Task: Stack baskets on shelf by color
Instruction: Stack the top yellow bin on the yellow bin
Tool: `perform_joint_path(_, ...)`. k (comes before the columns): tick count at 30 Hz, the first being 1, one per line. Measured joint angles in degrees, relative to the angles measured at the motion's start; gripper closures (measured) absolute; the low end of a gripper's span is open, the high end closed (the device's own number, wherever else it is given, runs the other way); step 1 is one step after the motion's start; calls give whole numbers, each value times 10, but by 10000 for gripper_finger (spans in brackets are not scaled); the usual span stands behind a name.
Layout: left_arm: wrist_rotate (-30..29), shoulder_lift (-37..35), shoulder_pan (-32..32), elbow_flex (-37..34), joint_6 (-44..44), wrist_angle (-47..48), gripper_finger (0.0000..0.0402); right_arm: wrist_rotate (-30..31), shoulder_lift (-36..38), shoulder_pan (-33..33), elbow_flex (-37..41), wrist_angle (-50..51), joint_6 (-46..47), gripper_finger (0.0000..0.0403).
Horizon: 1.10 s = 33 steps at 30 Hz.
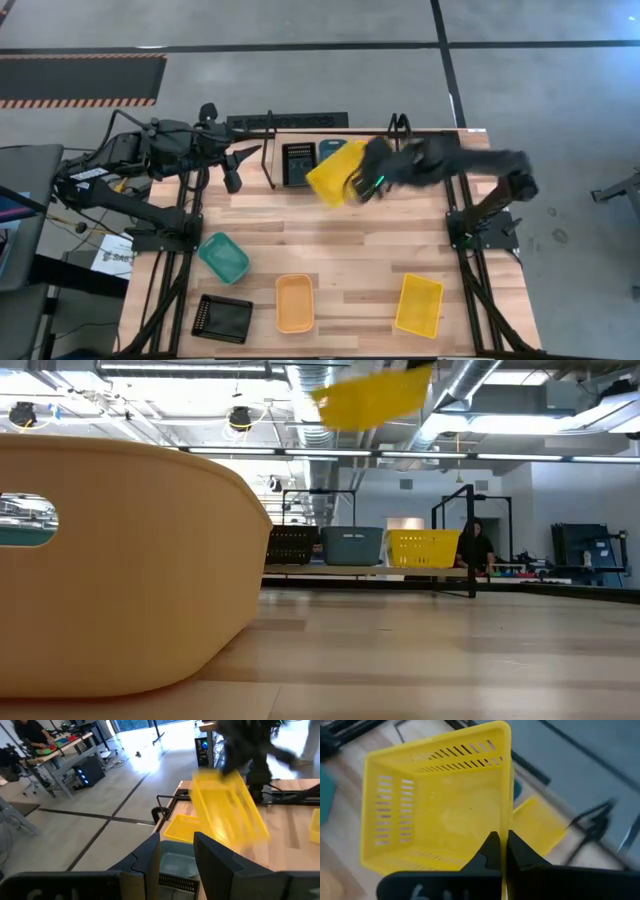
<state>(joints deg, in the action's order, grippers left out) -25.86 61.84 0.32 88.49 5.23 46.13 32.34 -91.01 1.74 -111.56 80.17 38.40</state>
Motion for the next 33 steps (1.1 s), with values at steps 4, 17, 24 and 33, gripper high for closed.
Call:
perform_joint_path(4,0,0,0,0,0,0,294,-103,25,-75,-108,42,-191,398)
perform_joint_path(17,-4,0,0,0,-31,-1,294,-558,1,-389,-191,99,-572,398)
perform_joint_path(24,-4,0,0,0,-48,-1,294,-638,-100,-462,-191,98,-694,398)
perform_joint_path(33,-5,1,0,0,-70,12,294,-475,-179,-495,-191,98,-746,398)
